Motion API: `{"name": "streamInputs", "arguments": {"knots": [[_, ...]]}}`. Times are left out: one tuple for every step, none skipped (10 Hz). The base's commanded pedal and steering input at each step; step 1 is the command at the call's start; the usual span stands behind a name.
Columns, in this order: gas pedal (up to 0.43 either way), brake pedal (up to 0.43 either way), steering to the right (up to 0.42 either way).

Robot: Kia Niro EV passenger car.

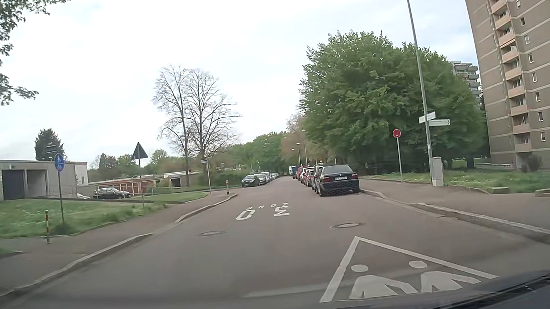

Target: Follow the waypoints while adhering to traffic rules and regulations

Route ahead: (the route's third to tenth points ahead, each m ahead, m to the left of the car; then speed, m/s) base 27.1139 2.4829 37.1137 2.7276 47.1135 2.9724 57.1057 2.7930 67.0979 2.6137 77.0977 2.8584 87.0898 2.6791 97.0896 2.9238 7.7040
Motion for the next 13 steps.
{"name": "streamInputs", "arguments": {"knots": [[0.059,0.0,-0.011],[0.059,0.0,-0.01],[0.059,0.0,-0.009],[0.059,0.0,-0.009],[0.059,0.0,-0.009],[0.059,0.0,-0.008],[0.059,0.0,-0.008],[0.059,0.0,-0.008],[0.059,0.0,-0.007],[0.059,0.0,-0.007],[0.059,0.0,-0.005],[0.059,0.0,-0.004],[0.059,0.0,-0.003]]}}
